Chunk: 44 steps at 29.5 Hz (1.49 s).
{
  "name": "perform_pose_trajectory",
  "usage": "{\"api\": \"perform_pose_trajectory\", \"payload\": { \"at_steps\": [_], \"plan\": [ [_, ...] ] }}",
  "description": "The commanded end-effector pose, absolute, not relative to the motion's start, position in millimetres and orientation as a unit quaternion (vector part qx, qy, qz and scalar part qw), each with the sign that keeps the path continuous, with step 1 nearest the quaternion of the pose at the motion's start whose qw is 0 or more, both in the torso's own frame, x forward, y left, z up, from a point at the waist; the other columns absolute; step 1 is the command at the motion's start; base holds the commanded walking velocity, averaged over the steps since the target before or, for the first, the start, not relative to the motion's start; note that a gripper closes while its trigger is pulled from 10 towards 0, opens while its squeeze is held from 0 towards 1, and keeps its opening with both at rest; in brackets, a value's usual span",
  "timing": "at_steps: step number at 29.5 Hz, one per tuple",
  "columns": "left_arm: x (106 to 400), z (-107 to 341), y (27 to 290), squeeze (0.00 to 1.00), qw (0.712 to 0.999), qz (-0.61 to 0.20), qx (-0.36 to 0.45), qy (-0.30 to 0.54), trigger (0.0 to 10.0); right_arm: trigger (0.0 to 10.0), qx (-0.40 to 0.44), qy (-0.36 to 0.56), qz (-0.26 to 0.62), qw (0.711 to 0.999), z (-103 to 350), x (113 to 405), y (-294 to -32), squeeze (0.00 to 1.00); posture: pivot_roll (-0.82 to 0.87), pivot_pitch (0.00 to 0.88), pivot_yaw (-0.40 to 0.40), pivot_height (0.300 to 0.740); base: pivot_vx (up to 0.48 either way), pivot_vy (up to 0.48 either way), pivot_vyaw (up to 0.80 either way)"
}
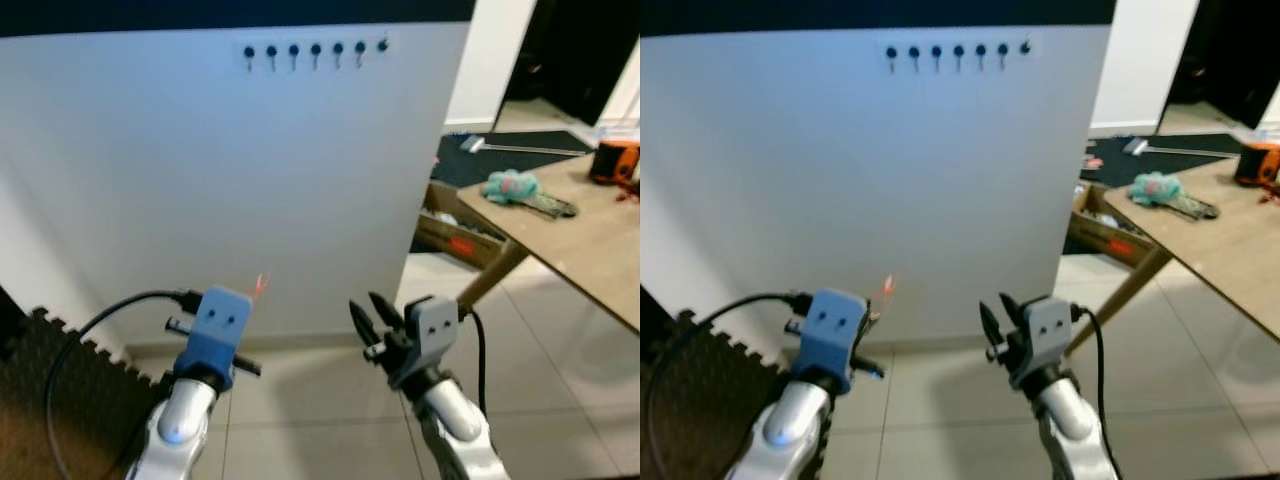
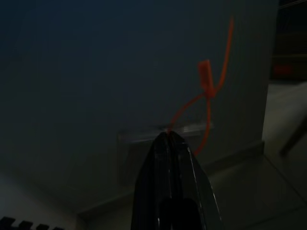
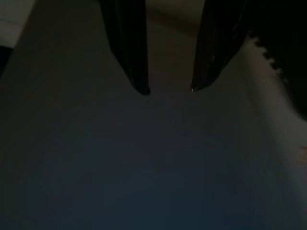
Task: Hang keys on a hook
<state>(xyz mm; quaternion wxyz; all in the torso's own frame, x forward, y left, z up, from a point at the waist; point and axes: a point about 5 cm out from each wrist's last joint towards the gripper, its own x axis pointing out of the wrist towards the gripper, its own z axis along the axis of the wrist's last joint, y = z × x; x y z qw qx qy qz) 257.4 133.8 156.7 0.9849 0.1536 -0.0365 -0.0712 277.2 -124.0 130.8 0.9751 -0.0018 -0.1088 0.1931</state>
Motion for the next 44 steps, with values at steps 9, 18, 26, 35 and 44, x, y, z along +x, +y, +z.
{"api": "perform_pose_trajectory", "payload": {
  "at_steps": [9,18,26,35,44],
  "plan": [
    [259.4,156.8,136.6,0.0,0.986,-0.06,0.15,-0.034,10.0,10.0,0.005,-0.108,0.199,0.974,130.3,277.6,-118.2,0.0,0.09,0.088,-0.009,0.74,0.0,0.0,0.67],
    [267.8,167.1,130.3,0.0,0.988,-0.059,0.131,-0.05,10.0,10.0,0.017,-0.103,0.181,0.978,128.1,278.4,-121.2,0.0,0.09,0.085,-0.005,0.74,0.0,0.0,0.0],
    [270.5,171.1,124.7,0.0,0.984,-0.075,0.143,-0.07,10.0,10.0,0.02,-0.103,0.176,0.979,128.2,279.2,-122.8,0.0,0.07,0.079,-0.003,0.74,0.044,0.0,0.0],
    [270.7,170.7,122.1,0.0,0.984,-0.079,0.145,-0.072,10.0,10.0,0.017,-0.102,0.179,0.978,128.1,280.1,-122.3,0.0,0.08,0.075,-0.012,0.74,0.465,0.0,0.0],
    [270.4,169.9,122.5,0.0,0.984,-0.078,0.145,-0.074,10.0,10.0,0.014,-0.101,0.184,0.978,127.8,280.5,-121.9,0.0,0.08,0.072,-0.014,0.74,0.48,0.0,0.0]
  ]
}}
